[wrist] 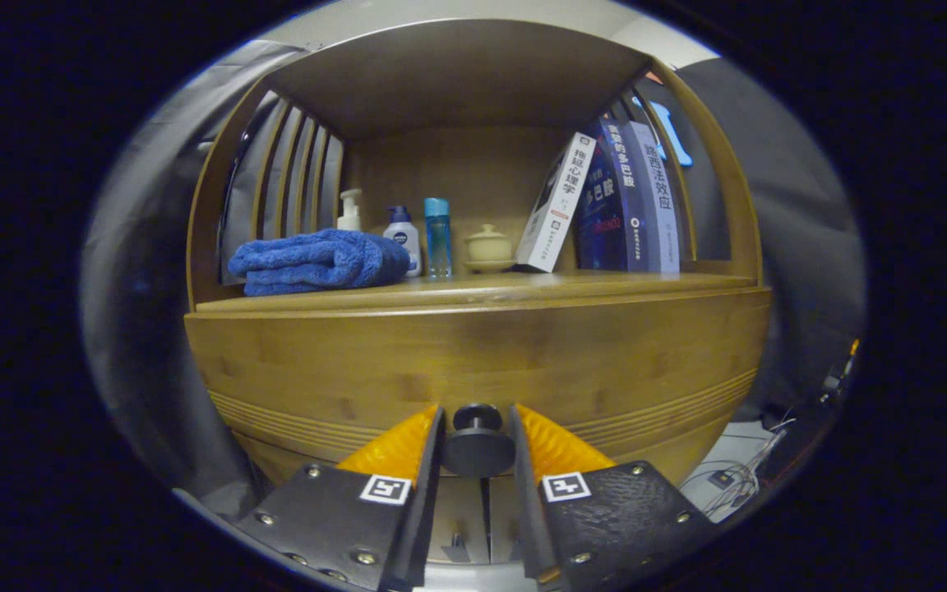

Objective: Pull open the drawer, take out the items inside it, and place them on the countertop above the cabinet.

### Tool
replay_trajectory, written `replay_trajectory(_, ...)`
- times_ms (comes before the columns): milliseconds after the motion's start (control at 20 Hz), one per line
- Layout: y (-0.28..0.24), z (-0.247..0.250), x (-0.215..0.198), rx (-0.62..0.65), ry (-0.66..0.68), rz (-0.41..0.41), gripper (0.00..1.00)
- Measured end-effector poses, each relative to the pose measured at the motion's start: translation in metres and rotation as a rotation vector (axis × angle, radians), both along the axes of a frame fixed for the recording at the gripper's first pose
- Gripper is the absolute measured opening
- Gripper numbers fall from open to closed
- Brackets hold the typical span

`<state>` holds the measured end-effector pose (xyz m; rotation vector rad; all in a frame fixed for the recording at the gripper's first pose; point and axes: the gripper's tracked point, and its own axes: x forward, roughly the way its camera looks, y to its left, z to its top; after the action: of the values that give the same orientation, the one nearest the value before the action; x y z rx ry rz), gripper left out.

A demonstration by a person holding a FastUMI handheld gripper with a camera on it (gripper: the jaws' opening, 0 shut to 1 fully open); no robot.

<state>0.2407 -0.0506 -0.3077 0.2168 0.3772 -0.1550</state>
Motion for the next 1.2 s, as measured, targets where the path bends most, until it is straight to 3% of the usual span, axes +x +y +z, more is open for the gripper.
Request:
replay_trajectory(250, 0.000, 0.003, 0.001, 0.049, -0.067, -0.017, 0.39)
replay_trajectory(400, 0.004, -0.001, -0.007, 0.029, -0.032, 0.046, 0.37)
replay_trajectory(500, 0.002, 0.002, -0.012, 0.011, -0.031, 0.026, 0.33)
replay_trajectory(600, 0.004, 0.007, -0.028, -0.033, -0.024, 0.019, 0.27)
replay_trajectory(1200, 0.018, 0.031, -0.158, 0.010, 0.021, -0.055, 0.27)
